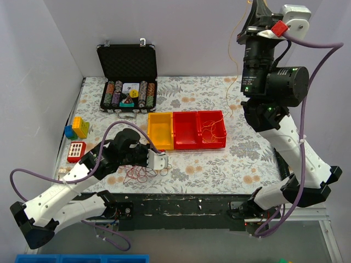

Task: Untangle the cables

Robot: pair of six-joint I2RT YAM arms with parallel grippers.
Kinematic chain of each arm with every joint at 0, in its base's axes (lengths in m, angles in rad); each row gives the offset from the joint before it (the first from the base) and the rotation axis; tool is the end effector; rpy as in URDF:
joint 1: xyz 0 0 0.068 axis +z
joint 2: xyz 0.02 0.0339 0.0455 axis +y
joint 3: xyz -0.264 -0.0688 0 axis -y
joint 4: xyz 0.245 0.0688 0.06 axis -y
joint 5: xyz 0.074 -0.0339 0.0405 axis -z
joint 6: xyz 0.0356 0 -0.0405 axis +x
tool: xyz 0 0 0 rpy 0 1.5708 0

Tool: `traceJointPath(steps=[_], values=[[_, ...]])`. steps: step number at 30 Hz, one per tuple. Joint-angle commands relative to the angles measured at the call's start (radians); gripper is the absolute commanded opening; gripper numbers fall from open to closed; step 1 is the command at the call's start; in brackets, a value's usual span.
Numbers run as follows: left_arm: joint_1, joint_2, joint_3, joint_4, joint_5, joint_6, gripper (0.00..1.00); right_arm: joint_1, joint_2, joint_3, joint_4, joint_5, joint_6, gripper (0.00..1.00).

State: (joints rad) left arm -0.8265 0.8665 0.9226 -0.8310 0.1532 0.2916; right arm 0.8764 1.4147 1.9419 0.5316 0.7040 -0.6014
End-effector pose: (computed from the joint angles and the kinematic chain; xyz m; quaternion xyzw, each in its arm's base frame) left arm 0.1100 -0.1275 0.3119 0.5126 0.7635 -0.1701 0.3540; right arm 0.1521 0.1467 0.6376 0.0865 0.4003 0.0380 0.9115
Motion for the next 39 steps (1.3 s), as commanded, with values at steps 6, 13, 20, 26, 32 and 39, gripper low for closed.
traceJointPath(steps=[6, 13, 20, 26, 32, 39], values=[[0.004, -0.029, -0.010, 0.006, 0.002, 0.003, 0.02, -0.060, 0.010, 0.031, 0.041, -0.028, 0.057, 0.01], [0.004, -0.040, -0.018, 0.004, 0.002, 0.003, 0.02, -0.112, -0.010, -0.084, 0.028, -0.006, 0.123, 0.01], [0.003, -0.043, -0.016, 0.006, 0.005, 0.003, 0.02, -0.132, -0.083, -0.285, 0.013, 0.029, 0.221, 0.01], [0.003, -0.041, -0.018, 0.003, 0.005, 0.004, 0.02, -0.139, -0.174, -0.477, -0.014, 0.071, 0.310, 0.01], [0.003, -0.032, -0.016, 0.004, -0.004, 0.017, 0.02, -0.162, -0.261, -0.648, -0.163, 0.057, 0.552, 0.01], [0.004, -0.023, -0.007, 0.006, -0.004, 0.012, 0.02, -0.180, -0.323, -0.813, -0.287, 0.052, 0.733, 0.01]])
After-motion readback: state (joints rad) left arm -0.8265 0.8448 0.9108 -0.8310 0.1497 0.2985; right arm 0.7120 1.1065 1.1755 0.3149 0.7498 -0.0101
